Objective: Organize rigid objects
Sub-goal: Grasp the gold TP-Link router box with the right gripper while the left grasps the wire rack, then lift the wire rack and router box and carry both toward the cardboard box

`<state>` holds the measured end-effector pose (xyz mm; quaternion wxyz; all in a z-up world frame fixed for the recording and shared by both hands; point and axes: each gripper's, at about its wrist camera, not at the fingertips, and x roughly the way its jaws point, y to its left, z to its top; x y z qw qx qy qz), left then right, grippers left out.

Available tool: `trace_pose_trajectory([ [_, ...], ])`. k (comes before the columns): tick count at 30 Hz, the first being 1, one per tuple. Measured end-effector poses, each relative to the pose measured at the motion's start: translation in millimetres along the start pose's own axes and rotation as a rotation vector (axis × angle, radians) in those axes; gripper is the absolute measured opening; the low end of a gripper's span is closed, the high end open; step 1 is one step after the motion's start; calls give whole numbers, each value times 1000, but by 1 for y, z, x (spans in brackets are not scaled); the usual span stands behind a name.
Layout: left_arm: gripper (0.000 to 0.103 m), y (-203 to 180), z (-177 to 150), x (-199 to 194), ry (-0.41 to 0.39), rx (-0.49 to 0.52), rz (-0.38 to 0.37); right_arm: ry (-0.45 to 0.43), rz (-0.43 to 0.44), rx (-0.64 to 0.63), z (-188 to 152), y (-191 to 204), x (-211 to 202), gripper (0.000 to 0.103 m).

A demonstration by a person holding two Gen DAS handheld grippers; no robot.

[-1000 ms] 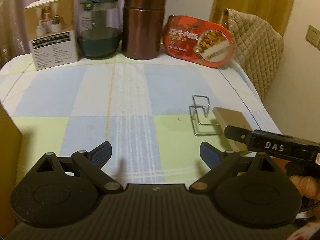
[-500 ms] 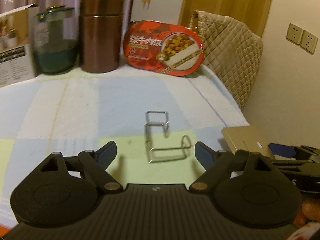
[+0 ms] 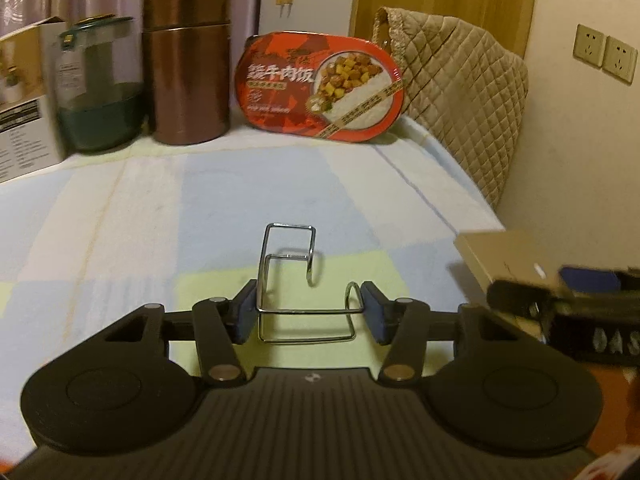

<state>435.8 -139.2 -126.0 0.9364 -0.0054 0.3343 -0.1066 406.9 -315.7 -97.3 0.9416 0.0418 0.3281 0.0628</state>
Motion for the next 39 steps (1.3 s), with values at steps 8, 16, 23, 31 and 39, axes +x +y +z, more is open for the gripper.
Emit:
trace_pose_trajectory([
  [8, 48, 14, -59, -95, 9, -4, 59, 11, 80, -42, -7, 31, -23, 84],
  [16, 48, 30, -101, -175, 42, -54, 82, 9, 165, -81, -33, 77, -82, 84],
  [23, 48, 37, -115, -235, 44, -74, 77, 38, 155, -69, -76, 95, -142, 84],
  [31, 48, 36, -115, -302, -10, -77, 65, 55, 143, -40, -108, 109, -216, 84],
  [39, 48, 43, -117, -362, -53, -96, 79, 18, 152, -101, -118, 141, -275, 84],
])
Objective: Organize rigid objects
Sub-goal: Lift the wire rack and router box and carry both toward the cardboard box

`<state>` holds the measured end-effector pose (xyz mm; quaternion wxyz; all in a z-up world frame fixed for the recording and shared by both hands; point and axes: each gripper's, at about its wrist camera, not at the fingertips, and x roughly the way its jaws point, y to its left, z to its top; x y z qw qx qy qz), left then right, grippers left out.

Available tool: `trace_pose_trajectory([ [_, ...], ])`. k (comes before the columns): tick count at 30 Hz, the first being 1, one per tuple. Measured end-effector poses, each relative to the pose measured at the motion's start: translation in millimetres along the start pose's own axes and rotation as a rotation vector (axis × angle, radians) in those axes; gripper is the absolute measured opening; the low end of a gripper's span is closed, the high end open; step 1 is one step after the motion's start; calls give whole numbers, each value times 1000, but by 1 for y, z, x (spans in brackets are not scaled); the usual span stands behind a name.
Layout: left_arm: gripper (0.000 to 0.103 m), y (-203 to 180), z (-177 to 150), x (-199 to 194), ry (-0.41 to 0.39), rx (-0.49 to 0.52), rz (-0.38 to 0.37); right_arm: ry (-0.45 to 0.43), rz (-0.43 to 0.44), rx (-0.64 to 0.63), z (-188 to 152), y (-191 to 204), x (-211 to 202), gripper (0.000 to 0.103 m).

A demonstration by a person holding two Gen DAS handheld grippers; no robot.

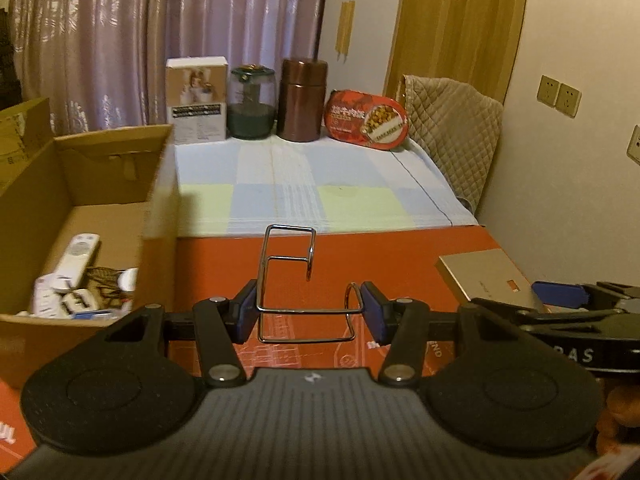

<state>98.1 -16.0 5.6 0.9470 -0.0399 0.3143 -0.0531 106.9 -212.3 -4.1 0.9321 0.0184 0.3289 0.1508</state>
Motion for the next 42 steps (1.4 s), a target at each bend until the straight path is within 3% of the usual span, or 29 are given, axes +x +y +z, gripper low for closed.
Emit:
trace_pose_trajectory([
  [8, 48, 22, -1, -38, -15, -23, 29, -20, 11, -45, 0, 27, -28, 84],
  [19, 48, 45, 8, -70, -57, -54, 44, -23, 23, -91, 10, 58, -36, 84],
  [42, 48, 81, 11, -86, -35, -61, 86, -18, 68, -141, 19, 97, -26, 84],
])
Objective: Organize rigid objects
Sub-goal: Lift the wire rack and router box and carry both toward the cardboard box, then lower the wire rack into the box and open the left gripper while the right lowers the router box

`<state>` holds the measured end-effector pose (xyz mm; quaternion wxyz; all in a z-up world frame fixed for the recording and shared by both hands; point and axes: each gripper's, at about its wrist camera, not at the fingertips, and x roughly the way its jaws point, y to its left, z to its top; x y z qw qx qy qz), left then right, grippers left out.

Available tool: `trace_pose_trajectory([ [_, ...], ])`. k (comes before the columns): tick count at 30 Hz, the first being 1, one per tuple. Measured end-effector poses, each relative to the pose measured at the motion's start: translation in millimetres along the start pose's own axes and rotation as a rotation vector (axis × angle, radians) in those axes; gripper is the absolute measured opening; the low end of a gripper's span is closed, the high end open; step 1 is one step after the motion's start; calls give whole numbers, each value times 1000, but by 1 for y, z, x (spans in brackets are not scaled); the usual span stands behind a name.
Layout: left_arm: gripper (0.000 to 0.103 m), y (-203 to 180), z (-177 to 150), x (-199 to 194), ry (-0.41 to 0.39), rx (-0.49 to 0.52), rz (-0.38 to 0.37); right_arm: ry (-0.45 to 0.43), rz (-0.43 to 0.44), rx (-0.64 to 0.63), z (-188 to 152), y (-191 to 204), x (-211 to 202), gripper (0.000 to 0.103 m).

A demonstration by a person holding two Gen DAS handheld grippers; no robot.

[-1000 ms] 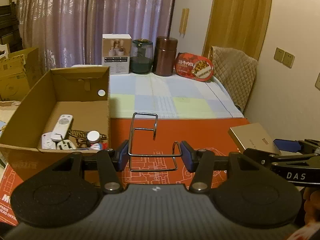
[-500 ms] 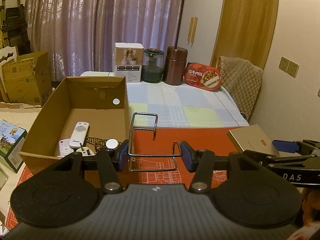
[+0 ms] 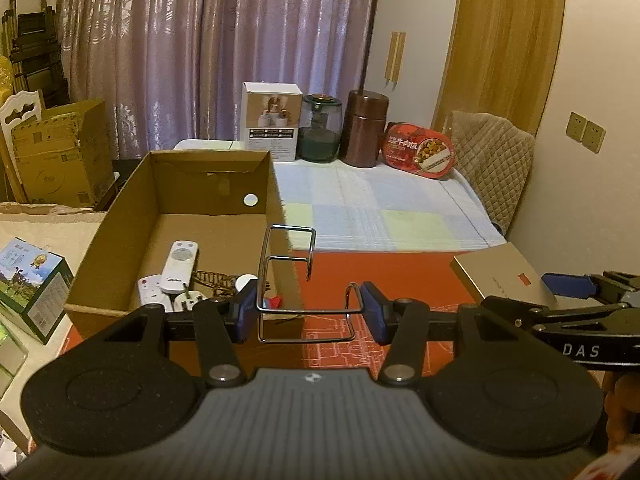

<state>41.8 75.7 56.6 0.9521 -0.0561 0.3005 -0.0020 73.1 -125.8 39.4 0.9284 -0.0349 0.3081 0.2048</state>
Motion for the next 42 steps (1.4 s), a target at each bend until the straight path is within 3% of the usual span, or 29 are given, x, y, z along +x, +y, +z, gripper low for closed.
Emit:
trace_pose_trajectory([
  [20, 48, 75, 13, -3, 24, -6, 81, 26, 127, -90, 23, 72, 44, 84],
  [30, 48, 116, 28, 22, 57, 1, 110, 49, 180, -88, 49, 108, 90, 84],
  [42, 48, 139, 39, 63, 102, -13, 88, 82, 186, -75, 67, 121, 132, 84],
])
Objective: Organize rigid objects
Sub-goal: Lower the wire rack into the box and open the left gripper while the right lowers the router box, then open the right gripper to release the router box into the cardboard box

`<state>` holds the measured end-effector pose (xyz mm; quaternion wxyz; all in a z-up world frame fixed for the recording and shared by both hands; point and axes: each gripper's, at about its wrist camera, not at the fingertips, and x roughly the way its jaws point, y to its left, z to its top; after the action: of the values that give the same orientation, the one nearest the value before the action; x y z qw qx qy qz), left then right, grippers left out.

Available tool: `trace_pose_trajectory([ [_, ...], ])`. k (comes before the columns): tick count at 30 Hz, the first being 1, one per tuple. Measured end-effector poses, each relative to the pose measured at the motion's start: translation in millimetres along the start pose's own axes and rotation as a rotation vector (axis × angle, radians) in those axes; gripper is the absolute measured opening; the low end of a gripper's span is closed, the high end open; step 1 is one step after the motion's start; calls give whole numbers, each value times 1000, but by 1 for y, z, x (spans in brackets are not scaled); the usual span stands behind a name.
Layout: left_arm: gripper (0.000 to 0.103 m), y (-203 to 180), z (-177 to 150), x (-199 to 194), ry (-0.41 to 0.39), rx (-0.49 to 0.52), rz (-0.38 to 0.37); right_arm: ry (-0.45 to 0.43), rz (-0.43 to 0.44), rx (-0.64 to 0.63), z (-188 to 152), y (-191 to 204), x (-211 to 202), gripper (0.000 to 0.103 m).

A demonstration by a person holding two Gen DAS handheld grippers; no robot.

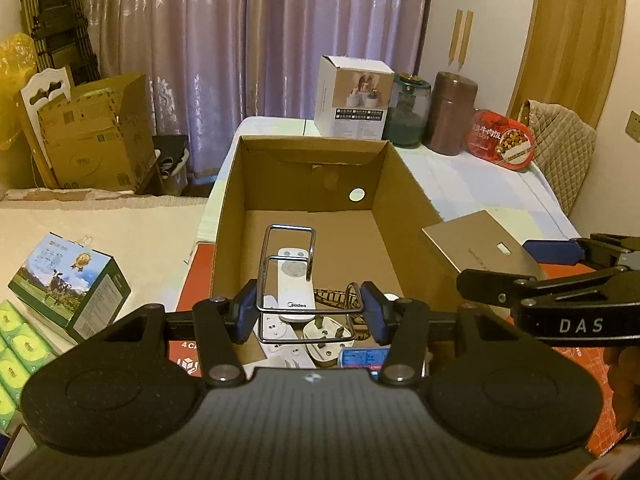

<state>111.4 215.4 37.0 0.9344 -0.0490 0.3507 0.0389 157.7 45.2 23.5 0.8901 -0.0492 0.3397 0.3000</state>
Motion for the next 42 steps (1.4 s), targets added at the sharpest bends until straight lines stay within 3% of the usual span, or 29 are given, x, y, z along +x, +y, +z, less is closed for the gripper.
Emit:
trace_pose_trajectory([
  [33, 49, 7, 6, 53, 85, 11, -34, 17, -5, 79, 7, -5, 26, 85],
  [36, 56, 6, 7, 53, 78, 21, -22, 16, -6, 84, 6, -6, 26, 85],
  [42, 56, 12, 10, 43, 55, 5, -5, 14, -6, 89, 6, -6, 24, 85],
])
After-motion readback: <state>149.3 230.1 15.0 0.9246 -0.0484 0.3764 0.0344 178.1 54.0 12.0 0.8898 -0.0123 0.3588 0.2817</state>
